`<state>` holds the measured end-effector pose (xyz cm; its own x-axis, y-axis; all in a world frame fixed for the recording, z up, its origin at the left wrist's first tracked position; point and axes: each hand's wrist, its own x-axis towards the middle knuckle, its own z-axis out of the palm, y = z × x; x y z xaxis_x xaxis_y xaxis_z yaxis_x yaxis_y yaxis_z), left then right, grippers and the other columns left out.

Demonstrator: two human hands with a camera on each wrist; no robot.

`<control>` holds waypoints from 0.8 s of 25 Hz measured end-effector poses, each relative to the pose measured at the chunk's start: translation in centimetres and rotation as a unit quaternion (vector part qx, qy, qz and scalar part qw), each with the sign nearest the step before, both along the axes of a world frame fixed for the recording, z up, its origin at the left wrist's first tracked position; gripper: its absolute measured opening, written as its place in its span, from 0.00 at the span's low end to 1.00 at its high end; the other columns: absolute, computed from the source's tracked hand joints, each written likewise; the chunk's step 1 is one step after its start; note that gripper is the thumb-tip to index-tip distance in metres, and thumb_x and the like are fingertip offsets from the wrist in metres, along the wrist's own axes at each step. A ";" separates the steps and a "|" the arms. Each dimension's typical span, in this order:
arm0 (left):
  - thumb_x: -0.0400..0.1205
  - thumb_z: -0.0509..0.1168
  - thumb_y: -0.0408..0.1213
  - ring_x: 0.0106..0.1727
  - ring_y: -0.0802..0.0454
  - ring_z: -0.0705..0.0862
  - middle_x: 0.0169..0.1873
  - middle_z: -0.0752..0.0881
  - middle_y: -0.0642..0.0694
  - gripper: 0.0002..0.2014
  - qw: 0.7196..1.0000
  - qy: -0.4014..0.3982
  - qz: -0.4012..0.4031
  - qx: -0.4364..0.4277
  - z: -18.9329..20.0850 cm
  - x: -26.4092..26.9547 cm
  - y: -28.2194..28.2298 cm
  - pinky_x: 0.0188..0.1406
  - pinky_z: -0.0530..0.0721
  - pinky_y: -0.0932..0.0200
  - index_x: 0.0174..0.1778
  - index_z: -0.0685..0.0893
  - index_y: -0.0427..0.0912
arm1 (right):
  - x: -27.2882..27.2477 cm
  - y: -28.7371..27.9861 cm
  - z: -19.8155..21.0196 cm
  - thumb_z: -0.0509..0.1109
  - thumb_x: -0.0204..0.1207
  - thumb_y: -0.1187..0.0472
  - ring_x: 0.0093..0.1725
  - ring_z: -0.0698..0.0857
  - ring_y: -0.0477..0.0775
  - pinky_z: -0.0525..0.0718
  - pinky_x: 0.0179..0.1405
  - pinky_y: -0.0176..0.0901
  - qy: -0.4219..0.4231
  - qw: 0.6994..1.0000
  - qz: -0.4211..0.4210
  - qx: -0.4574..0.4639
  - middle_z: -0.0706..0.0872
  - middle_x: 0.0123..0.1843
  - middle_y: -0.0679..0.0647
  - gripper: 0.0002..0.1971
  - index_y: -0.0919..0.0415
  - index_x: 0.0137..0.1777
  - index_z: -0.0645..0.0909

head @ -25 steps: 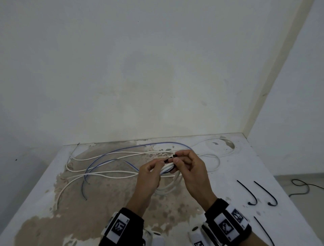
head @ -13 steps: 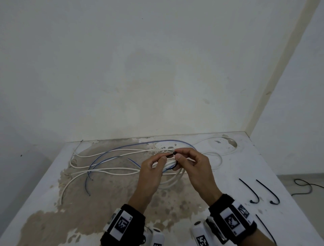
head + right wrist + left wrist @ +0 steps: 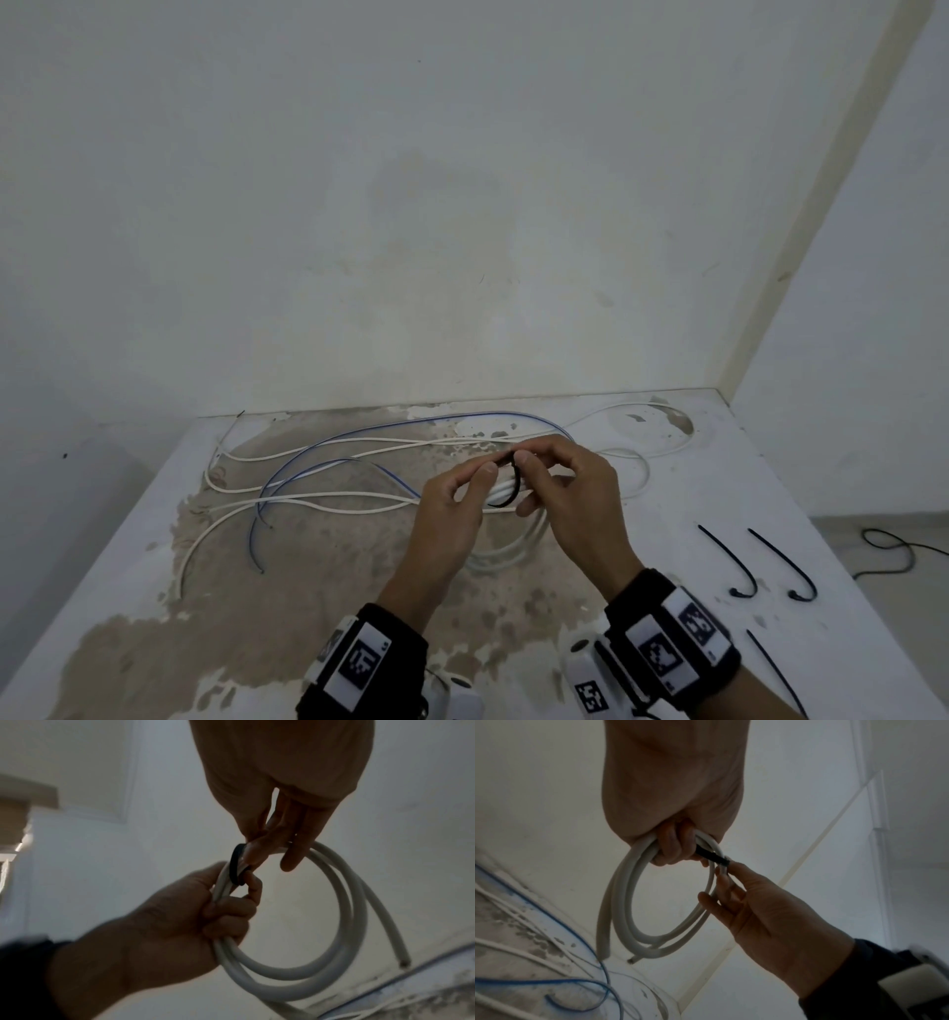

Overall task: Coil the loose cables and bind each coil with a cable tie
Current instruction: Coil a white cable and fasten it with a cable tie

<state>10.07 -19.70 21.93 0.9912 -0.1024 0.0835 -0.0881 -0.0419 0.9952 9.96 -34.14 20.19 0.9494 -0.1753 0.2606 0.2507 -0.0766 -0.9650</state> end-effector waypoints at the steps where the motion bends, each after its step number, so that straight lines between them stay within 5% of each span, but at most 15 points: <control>1: 0.87 0.61 0.37 0.52 0.39 0.70 0.40 0.80 0.49 0.13 1.000 0.001 -0.007 0.000 0.2 -0.2 -0.2 0.22 0.76 0.60 0.61 0.88 0.47 | -0.1 0.0 0.1 0.71 0.83 0.65 0.24 0.88 0.56 0.89 0.27 0.51 -0.017 0.999 -0.014 -0.031 0.91 0.41 0.52 0.05 0.59 0.49 0.88; 3: 0.86 0.61 0.40 0.56 0.37 0.68 0.41 0.80 0.54 0.12 1.000 0.014 -0.016 0.002 0.8 -0.5 -0.5 0.29 0.81 0.49 0.62 0.87 0.49 | -0.2 -0.1 0.3 0.70 0.84 0.64 0.26 0.87 0.51 0.88 0.27 0.48 -0.065 0.990 -0.036 -0.117 0.89 0.44 0.47 0.05 0.56 0.49 0.86; 5: 0.85 0.62 0.41 0.60 0.40 0.67 0.42 0.74 0.63 0.13 0.999 0.034 -0.021 0.007 1.4 -0.5 -0.6 0.52 0.77 0.31 0.64 0.86 0.50 | -0.1 -0.6 0.6 0.69 0.84 0.64 0.34 0.85 0.46 0.85 0.30 0.38 -0.145 0.963 -0.057 -0.221 0.85 0.49 0.45 0.04 0.57 0.48 0.84; 8: 0.85 0.62 0.40 0.63 0.46 0.61 0.41 0.69 0.67 0.15 0.998 0.050 -0.026 0.005 1.7 -0.1 -0.5 0.64 0.67 0.32 0.66 0.85 0.45 | 0.4 -1.6 1.2 0.67 0.84 0.62 0.37 0.84 0.45 0.83 0.30 0.40 -0.203 0.922 -0.047 -0.327 0.83 0.49 0.47 0.04 0.59 0.48 0.82; 12: 0.85 0.63 0.38 0.61 0.45 0.63 0.41 0.72 0.64 0.14 0.998 0.043 -0.033 0.011 1.6 -0.2 -0.5 0.59 0.67 0.33 0.64 0.87 0.42 | 1.1 -2.7 1.9 0.64 0.83 0.56 0.34 0.83 0.47 0.82 0.27 0.50 -0.206 0.868 0.007 -0.451 0.82 0.45 0.47 0.07 0.57 0.45 0.79; 14: 0.85 0.64 0.37 0.56 0.41 0.68 0.41 0.77 0.59 0.12 0.999 0.029 -0.031 0.023 1.3 -0.2 -0.6 0.48 0.73 0.32 0.60 0.88 0.41 | 1.4 -2.9 2.4 0.62 0.83 0.53 0.37 0.83 0.45 0.83 0.33 0.48 -0.189 0.869 0.047 -0.455 0.81 0.46 0.46 0.09 0.55 0.46 0.80; 15: 0.85 0.64 0.36 0.50 0.39 0.74 0.38 0.81 0.53 0.11 0.999 0.020 -0.029 0.030 1.1 -0.1 -0.6 0.33 0.78 0.38 0.58 0.89 0.41 | 1.4 -3.0 2.6 0.62 0.84 0.51 0.39 0.82 0.44 0.84 0.36 0.47 -0.175 0.879 0.064 -0.440 0.81 0.47 0.45 0.10 0.55 0.47 0.80; 16: 0.84 0.65 0.36 0.38 0.40 0.80 0.32 0.82 0.46 0.10 0.999 0.015 -0.023 0.036 1.0 0.0 -0.6 0.22 0.77 0.54 0.56 0.90 0.41 | 1.6 -3.2 2.8 0.63 0.84 0.52 0.39 0.82 0.43 0.83 0.38 0.46 -0.162 0.888 0.077 -0.424 0.81 0.48 0.45 0.09 0.54 0.47 0.81; 18: 0.83 0.66 0.35 0.18 0.61 0.79 0.17 0.78 0.51 0.08 0.999 0.011 -0.015 0.036 0.8 0.2 -0.5 0.20 0.70 0.76 0.53 0.90 0.42 | 1.8 -3.5 3.1 0.67 0.83 0.55 0.39 0.82 0.44 0.82 0.39 0.42 -0.145 0.898 0.088 -0.407 0.81 0.48 0.44 0.06 0.55 0.47 0.82; 20: 0.83 0.67 0.35 0.16 0.69 0.75 0.17 0.80 0.61 0.07 0.999 0.023 -0.016 0.027 0.6 0.6 -0.5 0.20 0.68 0.79 0.52 0.91 0.41 | 1.9 -3.6 3.3 0.70 0.82 0.58 0.39 0.83 0.44 0.79 0.38 0.34 -0.131 0.903 0.095 -0.398 0.82 0.46 0.45 0.05 0.55 0.45 0.83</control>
